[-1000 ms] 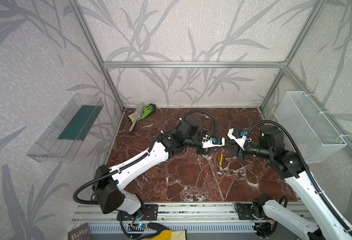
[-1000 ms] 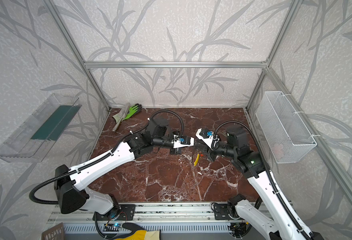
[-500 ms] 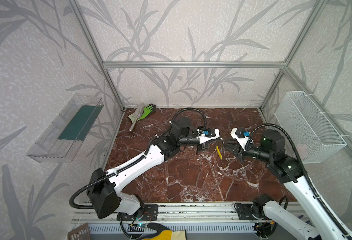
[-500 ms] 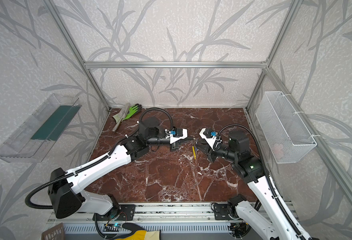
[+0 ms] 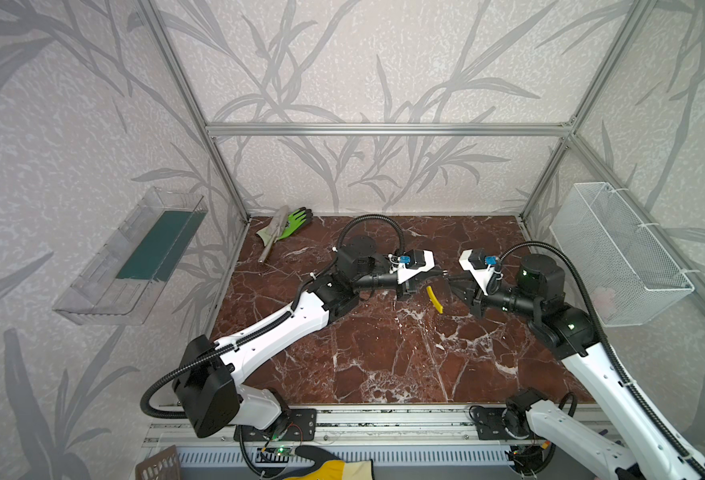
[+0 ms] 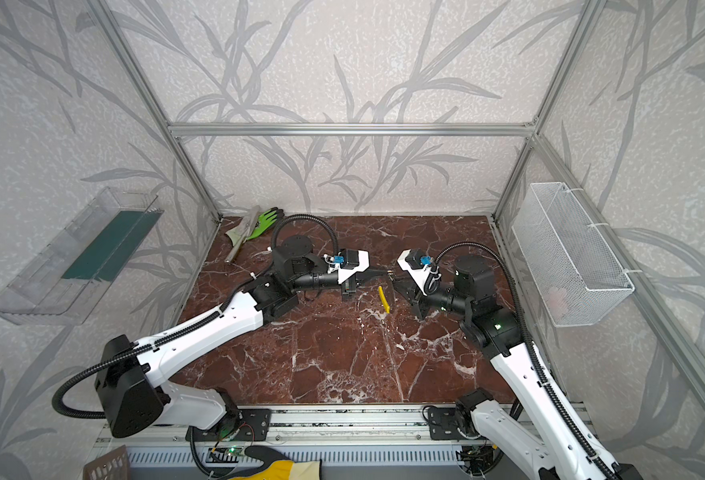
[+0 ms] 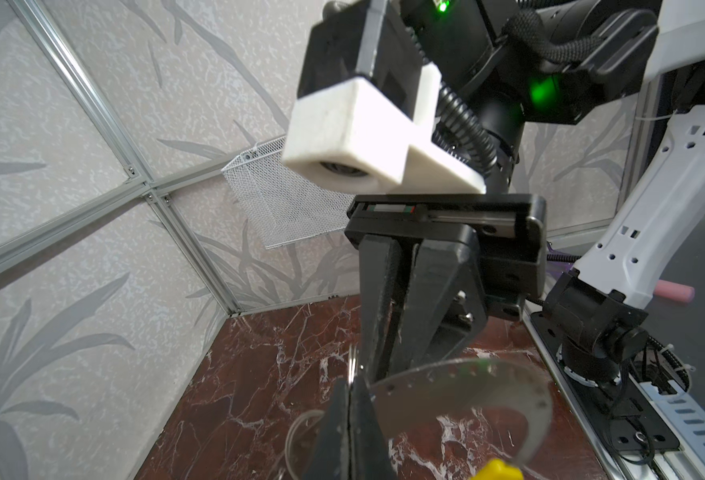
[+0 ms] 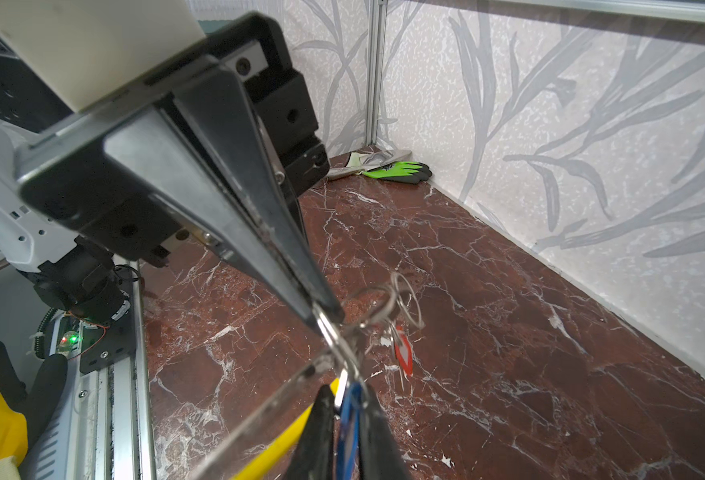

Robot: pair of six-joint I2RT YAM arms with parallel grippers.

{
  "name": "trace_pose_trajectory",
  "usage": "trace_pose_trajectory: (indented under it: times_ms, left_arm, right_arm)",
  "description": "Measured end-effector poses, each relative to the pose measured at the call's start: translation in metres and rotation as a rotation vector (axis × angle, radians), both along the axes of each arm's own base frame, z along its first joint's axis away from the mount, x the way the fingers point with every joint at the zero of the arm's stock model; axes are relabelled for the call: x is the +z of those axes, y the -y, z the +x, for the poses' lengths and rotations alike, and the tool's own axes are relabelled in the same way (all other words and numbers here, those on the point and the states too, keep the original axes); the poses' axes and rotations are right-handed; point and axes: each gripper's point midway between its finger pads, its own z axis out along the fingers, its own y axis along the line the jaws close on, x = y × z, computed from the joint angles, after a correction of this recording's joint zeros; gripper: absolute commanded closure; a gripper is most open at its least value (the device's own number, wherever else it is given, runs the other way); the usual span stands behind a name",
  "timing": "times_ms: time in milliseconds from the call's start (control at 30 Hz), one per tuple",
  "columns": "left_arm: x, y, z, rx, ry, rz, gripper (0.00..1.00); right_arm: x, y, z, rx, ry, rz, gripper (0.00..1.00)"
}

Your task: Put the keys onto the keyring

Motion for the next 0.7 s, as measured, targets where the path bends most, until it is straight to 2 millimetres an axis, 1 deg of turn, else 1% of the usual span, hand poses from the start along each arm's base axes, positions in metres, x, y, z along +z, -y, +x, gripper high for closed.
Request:
trace_pose_trajectory:
  times_ms: [100, 233, 333, 433, 567, 700]
  left_arm:
    - [0.005, -0.002, 0.001, -0.006, -0.010, -0.031, 1.00]
    - [0.012, -0.004, 0.000, -0.025, -0.030, -0.073, 1.00]
    - [0.014, -0.007, 0.001, -0.038, -0.045, -0.094, 1.00]
    - [0.015, -0.009, 0.003, -0.049, -0.065, -0.105, 1.00]
    - [0.012, -0.009, 0.004, -0.069, -0.078, -0.100, 1.00]
    - [0.006, -0.008, 0.004, -0.085, -0.088, -0.089, 1.00]
  right_arm:
    - [0.000, -0.001, -0.001, 0.010, -0.001, 0.003, 0.82]
    - [0.000, -0.002, -0.002, 0.019, 0.008, -0.002, 0.70]
    - [0.002, 0.002, -0.002, 0.010, 0.036, -0.014, 0.67]
    - [0.011, 0.012, -0.003, -0.023, 0.097, -0.023, 0.66]
    - [0.030, 0.025, -0.013, -0.051, 0.192, -0.018, 0.67]
    - [0.037, 0.027, -0.018, -0.047, 0.237, -0.020, 0.67]
